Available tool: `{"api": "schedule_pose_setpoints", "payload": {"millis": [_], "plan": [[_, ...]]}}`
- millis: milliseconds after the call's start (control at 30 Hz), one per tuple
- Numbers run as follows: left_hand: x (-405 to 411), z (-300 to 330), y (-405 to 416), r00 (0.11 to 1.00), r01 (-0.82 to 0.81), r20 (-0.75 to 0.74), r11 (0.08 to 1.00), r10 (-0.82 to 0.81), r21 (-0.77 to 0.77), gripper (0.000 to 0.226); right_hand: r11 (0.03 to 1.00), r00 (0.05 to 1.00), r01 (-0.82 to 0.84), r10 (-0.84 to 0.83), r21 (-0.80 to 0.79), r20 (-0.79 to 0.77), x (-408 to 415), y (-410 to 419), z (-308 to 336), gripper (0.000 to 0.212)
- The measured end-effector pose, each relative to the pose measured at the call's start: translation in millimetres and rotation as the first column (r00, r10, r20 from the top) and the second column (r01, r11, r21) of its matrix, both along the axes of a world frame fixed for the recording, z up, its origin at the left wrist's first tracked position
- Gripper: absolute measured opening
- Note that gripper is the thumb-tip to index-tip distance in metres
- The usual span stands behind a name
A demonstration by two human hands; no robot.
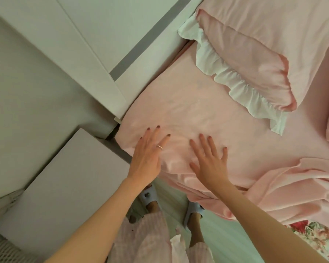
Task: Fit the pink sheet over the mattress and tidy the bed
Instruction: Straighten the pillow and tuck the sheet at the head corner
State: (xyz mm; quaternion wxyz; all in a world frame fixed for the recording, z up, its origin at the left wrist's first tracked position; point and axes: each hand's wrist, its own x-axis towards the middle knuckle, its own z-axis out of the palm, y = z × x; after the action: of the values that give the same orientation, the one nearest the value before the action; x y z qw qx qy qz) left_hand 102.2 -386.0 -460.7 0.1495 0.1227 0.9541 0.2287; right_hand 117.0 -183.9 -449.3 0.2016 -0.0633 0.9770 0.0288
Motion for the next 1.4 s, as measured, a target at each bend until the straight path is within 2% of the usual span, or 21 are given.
{"api": "schedule_pose_setpoints", "payload": {"millis": [100,200,267,367,433,467,533,600,667,733,800,867,967,1033,1067,1133,1200,1300,1400], "plan": [[5,-6,23,0.987,0.061,0.154,0.996,-0.050,-0.071,0.064,0.999,0.998,0.037,-0.039,0.034,0.039,29,37,2,0.086],[13,-1,35,0.983,0.028,0.184,0.994,-0.008,-0.102,0.060,0.994,0.989,0.088,-0.095,0.065,0.117,59,70,5,0.082],[21,7,42,0.964,0.009,0.265,0.990,0.029,-0.140,0.058,0.989,0.958,0.120,-0.138,0.085,0.252,80,82,14,0.081],[32,12,40,0.889,0.006,0.449,0.978,0.090,-0.208,0.052,0.995,0.915,0.050,-0.082,0.090,0.396,100,93,21,0.069],[42,17,50,0.890,0.050,0.452,0.974,0.058,-0.222,0.043,0.995,0.884,0.033,-0.071,0.089,0.462,106,103,30,0.056],[47,20,59,0.909,0.068,0.416,0.974,0.029,-0.217,0.038,0.996,0.883,0.018,-0.054,0.083,0.467,109,110,32,0.051],[59,21,83,0.948,0.079,0.318,0.980,-0.018,-0.180,0.038,0.994,0.926,-0.080,0.049,0.068,0.374,115,126,33,0.049],[66,20,102,0.965,0.119,0.251,0.980,-0.076,-0.160,0.046,0.981,0.961,-0.159,0.128,0.110,0.246,112,136,30,0.054],[77,19,129,0.954,0.218,0.242,0.964,-0.178,-0.151,0.051,0.971,0.960,-0.214,0.188,0.111,0.209,115,151,30,0.062],[90,16,153,0.927,0.298,0.274,0.947,-0.257,-0.118,0.053,0.954,0.942,-0.273,0.239,0.125,0.235,120,165,33,0.079],[105,14,177,0.900,0.343,0.323,0.933,-0.294,-0.107,0.056,0.971,0.952,-0.193,0.150,0.139,0.267,125,188,36,0.093],[117,14,195,0.876,0.385,0.371,0.909,-0.307,-0.157,0.062,0.978,0.975,-0.117,0.080,0.170,0.209,125,211,40,0.098],[127,18,222,0.863,0.420,0.421,0.861,-0.280,-0.288,0.067,0.953,0.960,-0.150,0.077,0.263,0.267,132,252,47,0.102],[131,22,240,0.853,0.442,0.438,0.839,-0.283,-0.317,0.073,0.925,0.960,-0.160,0.064,0.346,0.273,138,272,47,0.093],[134,24,250,0.848,0.455,0.435,0.836,-0.302,-0.306,0.076,0.925,0.968,-0.137,0.051,0.353,0.244,139,276,49,0.079],[139,26,271,0.848,0.477,0.397,0.833,-0.352,-0.280,0.084,0.952,0.978,-0.107,0.049,0.286,0.203,140,279,43,0.043],[148,28,288,0.851,0.489,0.357,0.829,-0.384,-0.273,0.094,0.976,0.981,-0.069,0.027,0.208,0.194,142,279,38,0.021],[162,30,314,0.871,0.464,0.327,0.833,-0.367,-0.302,0.103,0.990,0.976,0.130,-0.138,0.055,0.171,157,281,39,0.018],[175,31,329,0.918,0.394,0.178,0.860,-0.354,-0.325,0.088,0.986,0.965,0.167,-0.157,-0.028,0.209,173,285,46,0.023]]}}
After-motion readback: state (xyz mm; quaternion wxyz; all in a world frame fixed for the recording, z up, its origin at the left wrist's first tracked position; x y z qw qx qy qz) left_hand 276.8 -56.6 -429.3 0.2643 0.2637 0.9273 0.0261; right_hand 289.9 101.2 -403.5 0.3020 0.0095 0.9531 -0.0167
